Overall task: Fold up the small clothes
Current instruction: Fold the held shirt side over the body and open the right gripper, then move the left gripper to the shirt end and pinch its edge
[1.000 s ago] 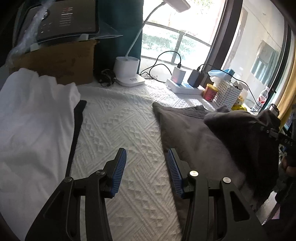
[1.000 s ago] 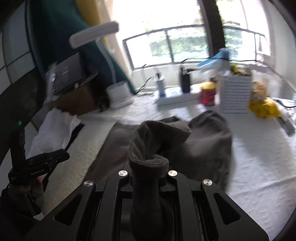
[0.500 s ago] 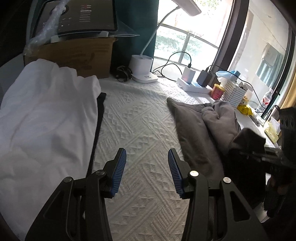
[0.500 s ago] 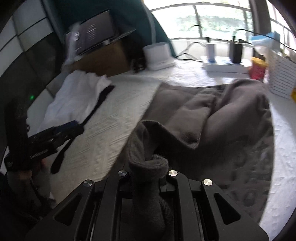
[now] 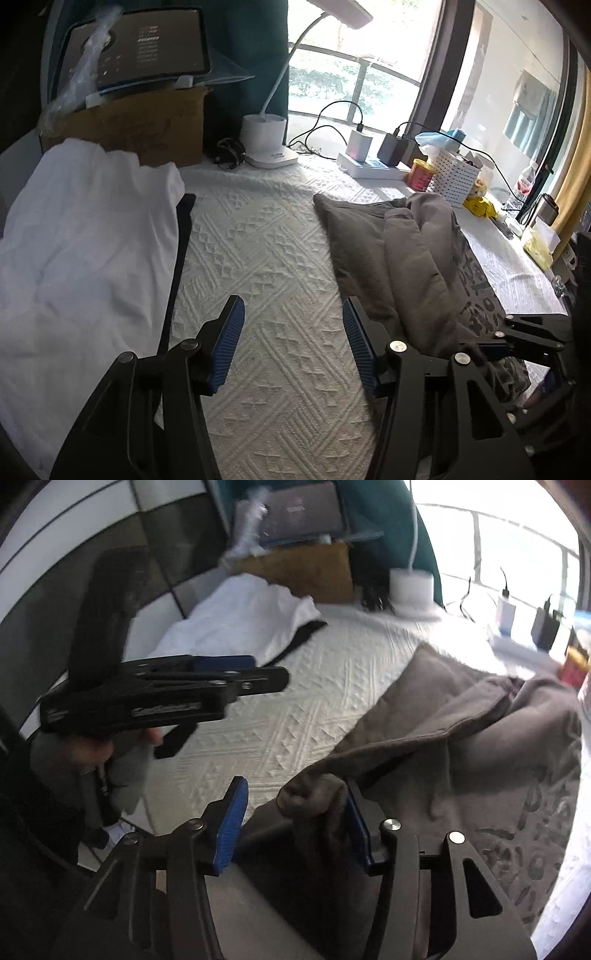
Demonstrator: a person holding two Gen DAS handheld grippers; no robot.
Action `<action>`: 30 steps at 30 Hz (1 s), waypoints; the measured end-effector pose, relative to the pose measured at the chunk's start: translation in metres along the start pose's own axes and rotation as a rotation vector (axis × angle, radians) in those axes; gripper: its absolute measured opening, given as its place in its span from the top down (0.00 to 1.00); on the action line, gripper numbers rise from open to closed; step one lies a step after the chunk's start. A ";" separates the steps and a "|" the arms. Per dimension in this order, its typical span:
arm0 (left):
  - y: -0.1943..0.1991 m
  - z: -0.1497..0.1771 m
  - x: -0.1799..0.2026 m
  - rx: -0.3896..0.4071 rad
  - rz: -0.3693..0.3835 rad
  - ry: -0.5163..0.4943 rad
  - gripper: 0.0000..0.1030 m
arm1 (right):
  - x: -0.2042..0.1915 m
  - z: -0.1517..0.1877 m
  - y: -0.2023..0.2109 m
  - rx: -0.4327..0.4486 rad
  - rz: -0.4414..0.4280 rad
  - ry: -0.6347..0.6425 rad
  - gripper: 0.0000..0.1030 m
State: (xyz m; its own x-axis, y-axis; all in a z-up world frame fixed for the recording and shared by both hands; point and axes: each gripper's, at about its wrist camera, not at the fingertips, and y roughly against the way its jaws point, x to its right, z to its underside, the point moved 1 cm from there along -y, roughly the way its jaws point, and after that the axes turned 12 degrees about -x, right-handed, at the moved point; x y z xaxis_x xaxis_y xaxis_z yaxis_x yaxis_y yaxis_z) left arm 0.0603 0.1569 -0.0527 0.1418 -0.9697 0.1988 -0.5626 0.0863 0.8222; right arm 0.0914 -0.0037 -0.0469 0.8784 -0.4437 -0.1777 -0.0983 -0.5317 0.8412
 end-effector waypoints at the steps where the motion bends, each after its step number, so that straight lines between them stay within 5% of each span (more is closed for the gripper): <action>1: 0.001 -0.001 0.002 0.002 -0.004 -0.006 0.46 | 0.002 0.003 0.005 0.010 0.002 -0.010 0.48; 16: -0.026 -0.047 0.054 -0.045 -0.102 -0.138 0.46 | 0.101 0.048 0.074 0.131 0.113 -0.228 0.48; 30: -0.058 -0.099 0.133 -0.083 -0.141 -0.301 0.46 | 0.198 0.092 0.089 0.169 0.171 -0.397 0.48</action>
State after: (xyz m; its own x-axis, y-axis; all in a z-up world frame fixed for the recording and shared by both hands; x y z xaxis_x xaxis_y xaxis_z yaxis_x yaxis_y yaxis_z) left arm 0.1929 0.0455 -0.0210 -0.0406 -0.9963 -0.0759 -0.4843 -0.0468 0.8736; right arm 0.2133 -0.2048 -0.0536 0.5991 -0.7595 -0.2534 -0.3302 -0.5227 0.7860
